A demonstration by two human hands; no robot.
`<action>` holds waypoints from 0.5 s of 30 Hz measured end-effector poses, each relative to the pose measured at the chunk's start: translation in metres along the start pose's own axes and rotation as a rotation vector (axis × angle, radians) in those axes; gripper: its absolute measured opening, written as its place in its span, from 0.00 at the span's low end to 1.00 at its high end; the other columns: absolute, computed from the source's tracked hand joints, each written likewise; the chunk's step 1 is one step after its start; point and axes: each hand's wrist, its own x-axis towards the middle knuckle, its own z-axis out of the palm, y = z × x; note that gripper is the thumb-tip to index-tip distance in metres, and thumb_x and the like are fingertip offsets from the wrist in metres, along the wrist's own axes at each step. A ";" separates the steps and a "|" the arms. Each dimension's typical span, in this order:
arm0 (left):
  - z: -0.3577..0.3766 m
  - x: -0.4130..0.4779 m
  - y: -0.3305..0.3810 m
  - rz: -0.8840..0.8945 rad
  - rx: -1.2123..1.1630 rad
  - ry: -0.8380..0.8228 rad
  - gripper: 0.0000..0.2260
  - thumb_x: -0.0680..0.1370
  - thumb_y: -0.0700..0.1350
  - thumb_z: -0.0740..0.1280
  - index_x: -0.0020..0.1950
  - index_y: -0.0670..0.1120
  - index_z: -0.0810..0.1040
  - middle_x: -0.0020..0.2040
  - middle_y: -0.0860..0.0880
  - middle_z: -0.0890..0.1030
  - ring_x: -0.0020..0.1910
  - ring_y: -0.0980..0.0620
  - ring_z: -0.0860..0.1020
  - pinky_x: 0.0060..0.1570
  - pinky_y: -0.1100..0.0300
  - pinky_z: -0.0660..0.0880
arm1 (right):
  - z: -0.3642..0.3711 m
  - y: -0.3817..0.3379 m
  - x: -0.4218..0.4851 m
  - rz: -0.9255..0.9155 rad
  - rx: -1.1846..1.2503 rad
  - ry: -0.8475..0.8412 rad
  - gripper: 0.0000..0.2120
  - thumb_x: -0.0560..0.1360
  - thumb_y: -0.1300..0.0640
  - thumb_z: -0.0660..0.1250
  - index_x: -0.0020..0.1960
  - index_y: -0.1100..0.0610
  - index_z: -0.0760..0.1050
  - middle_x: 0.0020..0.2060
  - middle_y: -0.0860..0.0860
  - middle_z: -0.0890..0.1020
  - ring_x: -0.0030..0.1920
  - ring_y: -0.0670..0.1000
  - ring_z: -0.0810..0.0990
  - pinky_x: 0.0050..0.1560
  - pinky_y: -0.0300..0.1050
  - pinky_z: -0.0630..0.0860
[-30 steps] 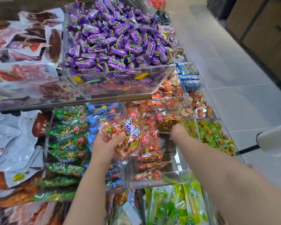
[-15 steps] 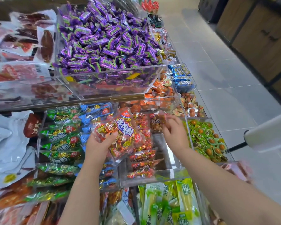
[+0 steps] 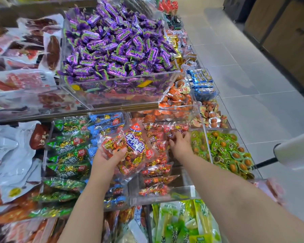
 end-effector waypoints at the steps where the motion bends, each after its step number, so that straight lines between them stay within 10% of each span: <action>1: 0.000 0.000 -0.001 0.005 0.001 0.000 0.31 0.56 0.60 0.77 0.57 0.58 0.76 0.52 0.52 0.84 0.51 0.50 0.83 0.49 0.47 0.79 | 0.000 0.005 0.000 -0.020 0.005 0.052 0.10 0.77 0.54 0.62 0.57 0.54 0.69 0.61 0.54 0.63 0.56 0.57 0.74 0.59 0.51 0.72; 7: 0.001 0.003 -0.007 0.064 0.048 0.031 0.19 0.61 0.55 0.76 0.48 0.55 0.77 0.36 0.60 0.83 0.33 0.62 0.80 0.27 0.61 0.72 | 0.000 0.011 0.002 -0.221 -0.199 0.099 0.15 0.75 0.54 0.66 0.58 0.53 0.67 0.58 0.54 0.69 0.51 0.57 0.76 0.41 0.50 0.75; 15: -0.002 0.004 -0.008 0.044 0.021 0.005 0.25 0.57 0.60 0.77 0.52 0.55 0.79 0.47 0.50 0.85 0.47 0.49 0.84 0.44 0.48 0.79 | 0.009 -0.015 0.016 0.044 0.190 0.210 0.10 0.76 0.62 0.64 0.56 0.60 0.69 0.59 0.57 0.67 0.52 0.57 0.74 0.55 0.48 0.71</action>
